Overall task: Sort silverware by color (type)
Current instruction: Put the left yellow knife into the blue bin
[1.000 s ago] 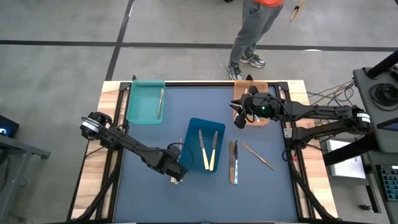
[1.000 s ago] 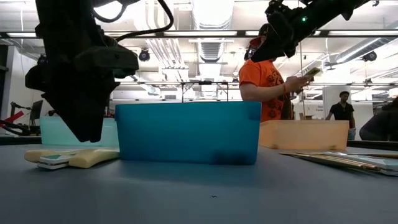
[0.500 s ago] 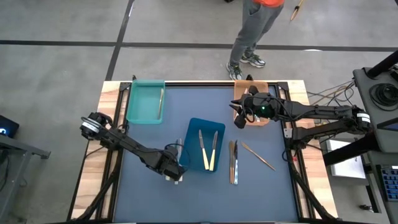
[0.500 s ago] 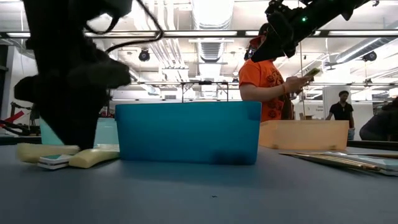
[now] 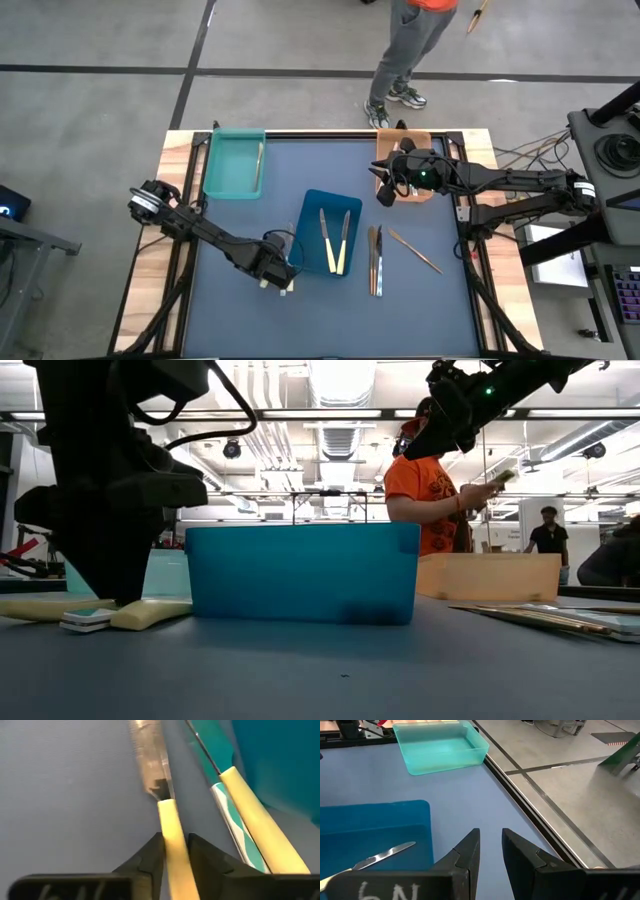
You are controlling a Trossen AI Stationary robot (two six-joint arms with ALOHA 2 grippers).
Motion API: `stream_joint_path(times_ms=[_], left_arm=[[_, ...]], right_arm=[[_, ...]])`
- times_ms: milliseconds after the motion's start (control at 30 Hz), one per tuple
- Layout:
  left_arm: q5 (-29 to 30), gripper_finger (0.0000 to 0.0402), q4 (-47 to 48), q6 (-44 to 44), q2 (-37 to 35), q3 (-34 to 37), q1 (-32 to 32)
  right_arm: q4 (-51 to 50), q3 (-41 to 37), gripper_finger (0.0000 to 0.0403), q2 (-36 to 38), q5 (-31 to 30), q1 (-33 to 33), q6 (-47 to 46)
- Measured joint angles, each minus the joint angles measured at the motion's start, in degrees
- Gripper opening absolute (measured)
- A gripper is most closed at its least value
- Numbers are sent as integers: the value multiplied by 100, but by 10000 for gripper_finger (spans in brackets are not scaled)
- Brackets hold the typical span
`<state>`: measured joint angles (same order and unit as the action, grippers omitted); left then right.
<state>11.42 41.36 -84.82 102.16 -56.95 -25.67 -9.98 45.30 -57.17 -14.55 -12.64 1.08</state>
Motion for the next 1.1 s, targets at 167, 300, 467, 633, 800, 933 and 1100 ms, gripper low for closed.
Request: stream_joint_path(times_ms=[167,300,467,633,800,933,1100], left_arm=[[-29,29,69,-38,1,-2,0],[-40,29,167,-86,3,-4,0],[-72,29,302,-102,-78,16,0],[-144,29,968,-217,-345,57,-4],[-128,29,1572,-329,-750,42,-4],[79,29,1619,-332,-1171,40,-4],[405,29,1614,-329,-1701,-3,-2]], right_arm=[[0,0,73,0,1,0,0],[0,0,72,0,0,0,-2],[-2,0,72,0,2,0,-4],[-11,0,72,0,0,0,-17],[-15,0,72,0,1,0,-7],[-15,0,73,0,2,0,-4],[-14,0,73,0,0,0,-3]])
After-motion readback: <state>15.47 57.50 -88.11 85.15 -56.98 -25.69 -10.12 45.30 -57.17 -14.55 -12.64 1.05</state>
